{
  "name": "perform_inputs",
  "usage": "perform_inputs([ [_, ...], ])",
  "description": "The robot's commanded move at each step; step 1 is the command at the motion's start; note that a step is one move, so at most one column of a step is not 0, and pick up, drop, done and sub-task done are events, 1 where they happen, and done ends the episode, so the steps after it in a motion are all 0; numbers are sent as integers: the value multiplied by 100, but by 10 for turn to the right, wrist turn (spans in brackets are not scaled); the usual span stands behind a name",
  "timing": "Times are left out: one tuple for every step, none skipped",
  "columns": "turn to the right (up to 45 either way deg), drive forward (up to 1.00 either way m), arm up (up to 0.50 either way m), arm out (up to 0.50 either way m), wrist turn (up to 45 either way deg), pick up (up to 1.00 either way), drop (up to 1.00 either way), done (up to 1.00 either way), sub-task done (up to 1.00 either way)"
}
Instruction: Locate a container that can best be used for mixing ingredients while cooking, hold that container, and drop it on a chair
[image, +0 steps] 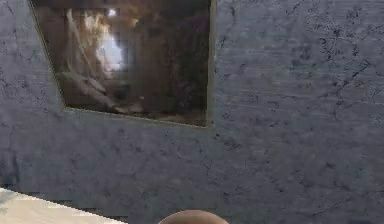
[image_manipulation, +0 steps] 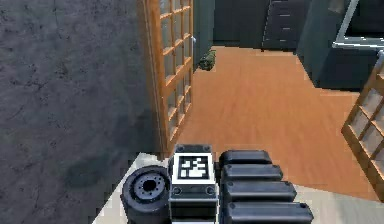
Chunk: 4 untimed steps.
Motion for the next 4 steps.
perform_inputs([
  [270,0,0,0,0,0,0,0,0],
  [450,0,0,0,0,0,0,0,0],
  [450,0,0,0,0,0,0,0,0],
  [450,0,0,0,0,0,0,0,0],
])
